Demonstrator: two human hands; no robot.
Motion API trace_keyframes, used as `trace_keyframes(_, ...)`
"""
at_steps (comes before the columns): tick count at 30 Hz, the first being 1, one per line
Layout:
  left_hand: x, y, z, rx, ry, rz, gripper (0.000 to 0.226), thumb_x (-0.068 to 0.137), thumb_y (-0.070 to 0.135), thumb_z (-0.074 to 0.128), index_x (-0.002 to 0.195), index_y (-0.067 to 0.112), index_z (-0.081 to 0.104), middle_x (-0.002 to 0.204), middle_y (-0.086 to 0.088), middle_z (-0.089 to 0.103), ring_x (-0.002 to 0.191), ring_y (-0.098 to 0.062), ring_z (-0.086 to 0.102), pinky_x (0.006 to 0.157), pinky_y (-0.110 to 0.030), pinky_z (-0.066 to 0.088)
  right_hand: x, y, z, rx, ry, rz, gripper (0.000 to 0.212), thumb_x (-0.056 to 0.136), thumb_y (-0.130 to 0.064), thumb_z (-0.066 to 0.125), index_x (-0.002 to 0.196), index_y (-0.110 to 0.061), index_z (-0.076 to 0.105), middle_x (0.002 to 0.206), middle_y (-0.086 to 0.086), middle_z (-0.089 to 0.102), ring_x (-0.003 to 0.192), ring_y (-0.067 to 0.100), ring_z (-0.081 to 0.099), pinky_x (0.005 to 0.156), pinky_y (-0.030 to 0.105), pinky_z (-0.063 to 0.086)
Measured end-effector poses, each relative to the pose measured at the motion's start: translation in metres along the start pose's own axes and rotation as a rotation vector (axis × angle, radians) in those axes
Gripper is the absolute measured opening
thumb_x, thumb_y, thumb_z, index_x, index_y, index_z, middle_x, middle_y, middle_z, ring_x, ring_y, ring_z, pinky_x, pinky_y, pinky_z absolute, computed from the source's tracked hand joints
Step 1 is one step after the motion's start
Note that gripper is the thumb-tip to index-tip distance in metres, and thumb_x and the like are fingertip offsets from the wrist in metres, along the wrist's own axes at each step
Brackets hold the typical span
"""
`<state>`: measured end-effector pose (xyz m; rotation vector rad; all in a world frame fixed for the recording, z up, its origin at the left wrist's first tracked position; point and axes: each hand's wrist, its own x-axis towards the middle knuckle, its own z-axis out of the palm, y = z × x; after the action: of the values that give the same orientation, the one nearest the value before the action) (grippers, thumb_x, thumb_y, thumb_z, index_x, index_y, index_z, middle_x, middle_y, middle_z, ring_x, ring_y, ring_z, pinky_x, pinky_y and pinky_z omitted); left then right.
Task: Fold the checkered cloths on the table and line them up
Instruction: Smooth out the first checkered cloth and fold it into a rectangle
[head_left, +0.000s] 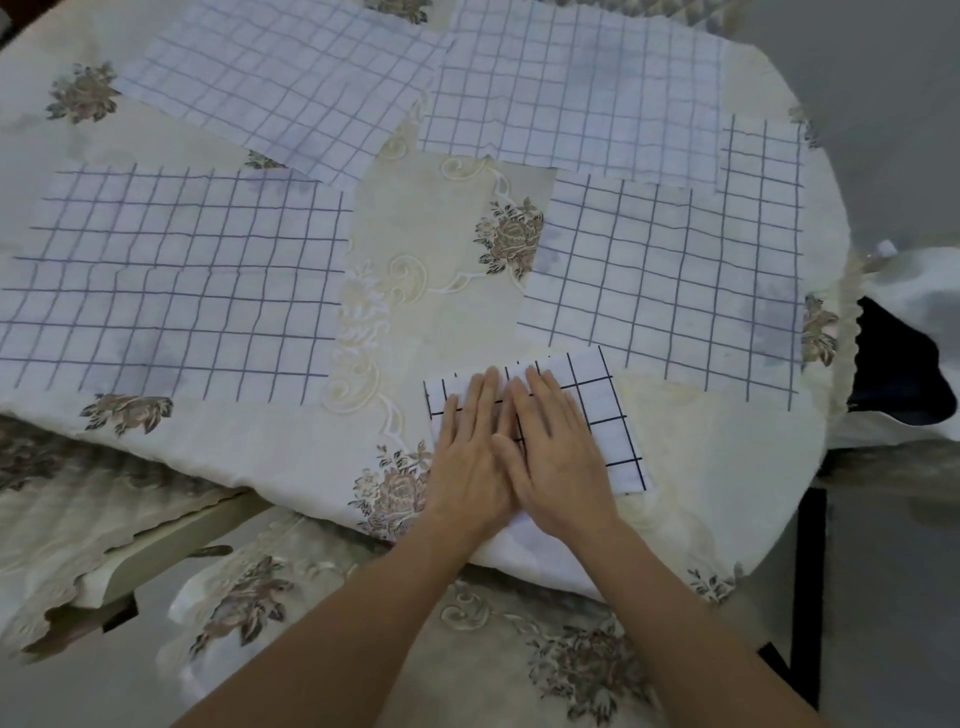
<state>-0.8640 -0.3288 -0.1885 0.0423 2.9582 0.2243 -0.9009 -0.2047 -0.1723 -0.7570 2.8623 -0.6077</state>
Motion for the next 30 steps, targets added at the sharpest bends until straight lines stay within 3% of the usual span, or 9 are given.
trace_keyframes(4,0.0,0.001,0.006,-0.006,0.017,-0.065,0.079,0.098,0.05,0.028,0.159,0.011,-0.005,0.166,-0.011,-0.012,0.153,-0.027,-0.014,0.124,-0.051,0.008,0.005,0.002,0.01,-0.027,-0.075,-0.023,0.073,0.102,-0.059,0.019,0.159,-0.012,0.016,0.167,0.005,0.011,0.154,0.014,-0.004,0.126,0.037,0.006)
trace_keyframes(9,0.0,0.001,0.008,0.002,0.037,-0.09,0.076,0.101,0.054,0.025,0.159,0.01,0.002,0.167,-0.012,-0.006,0.154,-0.025,-0.008,0.123,-0.05,0.012,0.008,0.041,0.008,-0.107,-0.06,0.017,0.075,0.102,-0.059,0.019,0.158,-0.008,0.019,0.166,0.007,0.015,0.154,0.016,0.004,0.125,0.035,0.006)
trace_keyframes(13,0.0,0.002,0.007,0.032,0.03,-0.084,0.08,0.101,0.061,0.023,0.159,0.01,0.001,0.167,-0.012,-0.008,0.154,-0.026,-0.009,0.123,-0.05,0.012,0.007,0.081,-0.005,-0.241,-0.039,0.06,0.077,0.101,-0.06,0.021,0.158,-0.007,0.018,0.166,0.007,0.013,0.154,0.019,0.007,0.124,0.042,0.014)
trace_keyframes(20,0.0,0.003,0.006,0.046,0.02,-0.095,0.08,0.101,0.061,0.02,0.159,0.01,0.001,0.167,-0.012,-0.008,0.154,-0.026,-0.01,0.124,-0.05,0.011,0.003,0.082,-0.023,-0.305,-0.016,0.151,0.081,0.1,-0.063,0.017,0.158,-0.006,0.012,0.167,0.009,0.006,0.154,0.025,0.0,0.124,0.049,0.007)
trace_keyframes(24,-0.001,0.004,0.004,0.015,0.018,-0.086,0.08,0.097,0.062,-0.007,0.159,0.011,-0.003,0.166,-0.012,-0.012,0.153,-0.026,-0.013,0.124,-0.051,0.008,-0.016,0.026,-0.01,-0.154,-0.058,-0.094,0.079,0.102,-0.06,0.021,0.158,-0.006,0.008,0.167,0.01,0.003,0.154,0.023,-0.003,0.125,0.046,0.007)
trace_keyframes(26,-0.002,0.004,0.006,0.022,0.015,-0.081,0.08,0.096,0.061,-0.012,0.158,0.011,-0.006,0.166,-0.012,-0.015,0.153,-0.027,-0.015,0.124,-0.05,0.007,-0.026,0.018,0.003,-0.149,-0.104,-0.13,0.081,0.102,-0.064,0.021,0.158,-0.007,0.009,0.167,0.008,0.003,0.154,0.021,-0.003,0.125,0.046,0.011)
trace_keyframes(30,0.0,0.002,0.008,0.023,0.036,-0.084,0.08,0.1,0.062,0.014,0.159,0.011,-0.002,0.166,-0.012,-0.01,0.153,-0.026,-0.011,0.124,-0.05,0.009,-0.036,0.052,0.002,-0.205,-0.11,0.017,0.081,0.101,-0.064,0.017,0.158,-0.006,0.015,0.167,0.008,0.008,0.154,0.019,0.002,0.123,0.045,0.017)
